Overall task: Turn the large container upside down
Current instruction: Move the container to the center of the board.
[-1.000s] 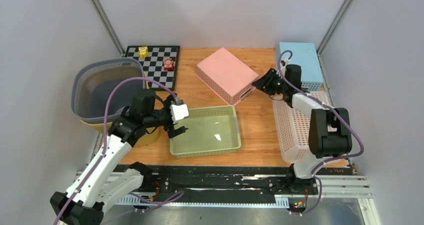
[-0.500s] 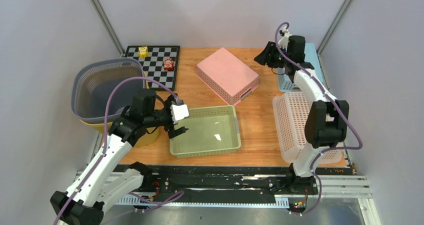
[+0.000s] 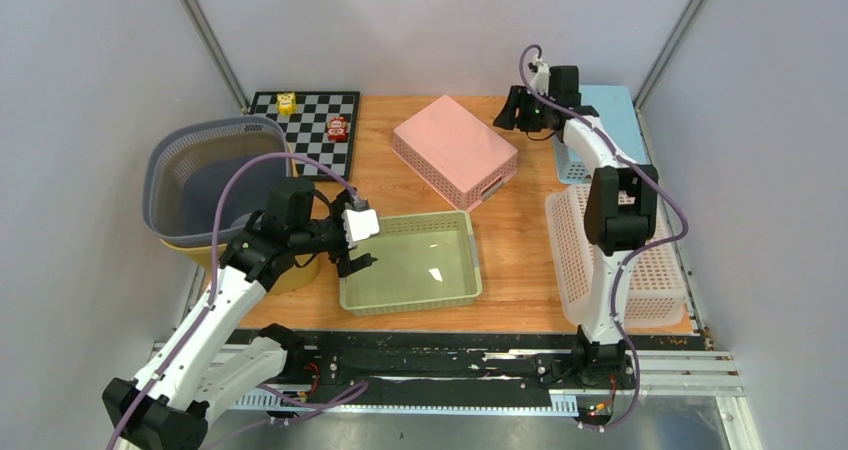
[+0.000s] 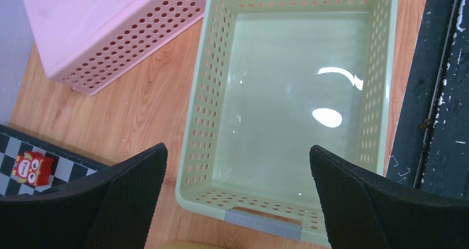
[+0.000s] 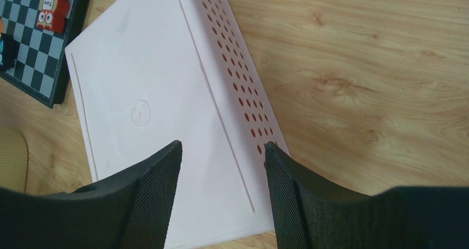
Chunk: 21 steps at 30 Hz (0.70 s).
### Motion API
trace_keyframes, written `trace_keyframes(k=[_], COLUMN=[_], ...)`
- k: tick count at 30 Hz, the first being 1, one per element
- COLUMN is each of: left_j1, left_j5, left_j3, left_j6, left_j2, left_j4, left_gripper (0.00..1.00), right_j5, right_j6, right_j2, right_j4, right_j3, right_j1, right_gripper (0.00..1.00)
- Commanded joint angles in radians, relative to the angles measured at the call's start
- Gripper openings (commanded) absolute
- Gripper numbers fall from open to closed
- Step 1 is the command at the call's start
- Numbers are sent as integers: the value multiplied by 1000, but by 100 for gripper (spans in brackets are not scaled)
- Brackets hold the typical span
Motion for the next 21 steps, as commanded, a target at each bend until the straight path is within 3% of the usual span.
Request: trace_keyframes(k=[1,10,21], left_j1=[8,9,8], left_j5=[8,12,19], left_j3=[-21,-19,-19], left_j6=[15,15,16], left_j2=[7,9,8], left_j4=[-1,2,2], left_gripper=[100,100,100], right_j5=[-19,-15,77], right_j6=[-16,-35,81], right_j2=[53,94,-38], right_j4=[-29,-33,-34], right_j3=[50,-20,-278], right_j1=[16,19,17], right_gripper=[60,57,19])
